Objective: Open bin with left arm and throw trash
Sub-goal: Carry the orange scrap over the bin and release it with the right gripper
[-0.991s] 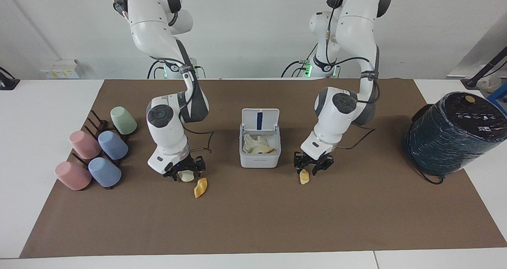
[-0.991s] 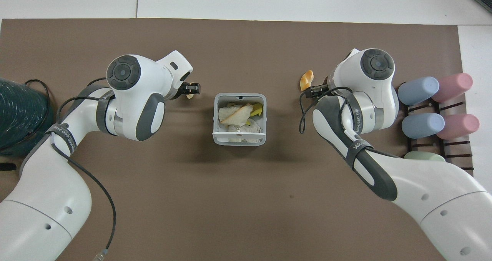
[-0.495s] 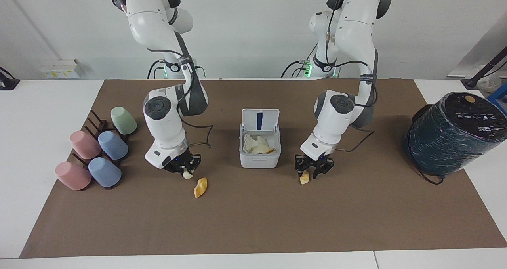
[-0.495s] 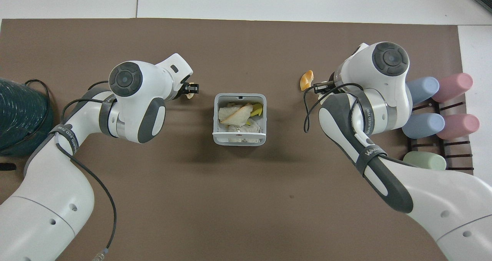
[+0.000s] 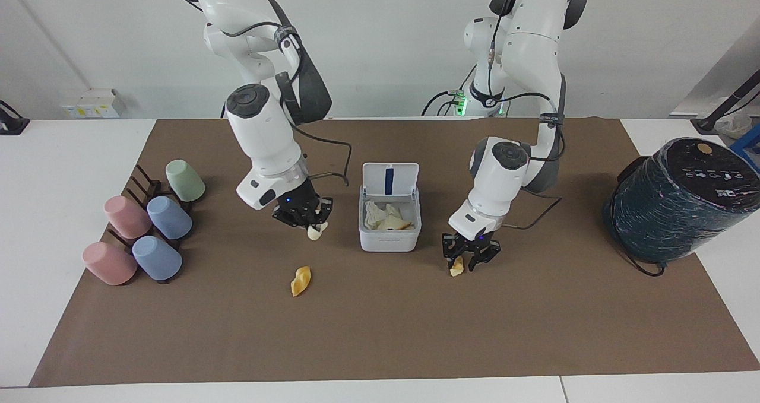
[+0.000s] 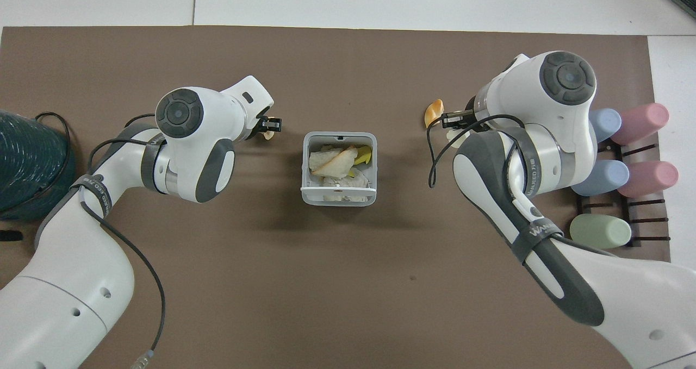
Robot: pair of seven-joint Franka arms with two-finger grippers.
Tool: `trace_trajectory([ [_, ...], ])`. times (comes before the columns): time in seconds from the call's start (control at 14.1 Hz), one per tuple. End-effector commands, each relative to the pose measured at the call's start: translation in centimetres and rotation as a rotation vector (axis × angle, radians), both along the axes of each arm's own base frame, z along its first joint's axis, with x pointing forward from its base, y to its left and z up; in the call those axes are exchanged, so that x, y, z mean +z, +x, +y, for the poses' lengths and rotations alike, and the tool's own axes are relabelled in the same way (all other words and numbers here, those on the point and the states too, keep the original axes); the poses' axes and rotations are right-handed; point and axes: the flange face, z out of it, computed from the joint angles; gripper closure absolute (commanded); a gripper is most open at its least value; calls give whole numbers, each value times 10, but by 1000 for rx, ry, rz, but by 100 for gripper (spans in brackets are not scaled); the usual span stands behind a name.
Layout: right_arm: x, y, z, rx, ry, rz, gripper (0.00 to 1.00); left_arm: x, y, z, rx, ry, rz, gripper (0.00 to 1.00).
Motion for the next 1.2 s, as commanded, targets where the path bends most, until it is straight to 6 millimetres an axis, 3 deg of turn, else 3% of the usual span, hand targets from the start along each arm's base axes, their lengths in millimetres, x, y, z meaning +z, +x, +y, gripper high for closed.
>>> trace_trajectory([
  [0.0, 2, -10, 43, -42, 52, 20, 100, -6, -3, 0, -18, 13, -18, 67],
  [0.21, -8, -25, 82, -57, 73, 21, 100, -12, -7, 1, -19, 18, -5, 96],
  [0.28, -9, -32, 93, -48, 72, 28, 99, -12, -7, 1, -19, 18, -5, 100],
  [0.42, -12, -40, 99, -36, 64, 41, 30, -12, -7, 1, -21, 18, -5, 100],
  [0.57, -14, -43, 99, -35, 58, 51, 5, -10, -5, 5, -15, 21, 0, 100],
  [0.64, -13, -43, 100, -34, 58, 50, 0, -7, -3, 5, -14, 19, -4, 100],
  [0.99, -6, -38, 100, -35, 60, 21, 0, 46, 37, 4, 5, 35, 51, 100],
  [1.13, -5, -30, 87, -33, 34, -2, 0, 69, 46, 4, 14, 31, 53, 100],
])
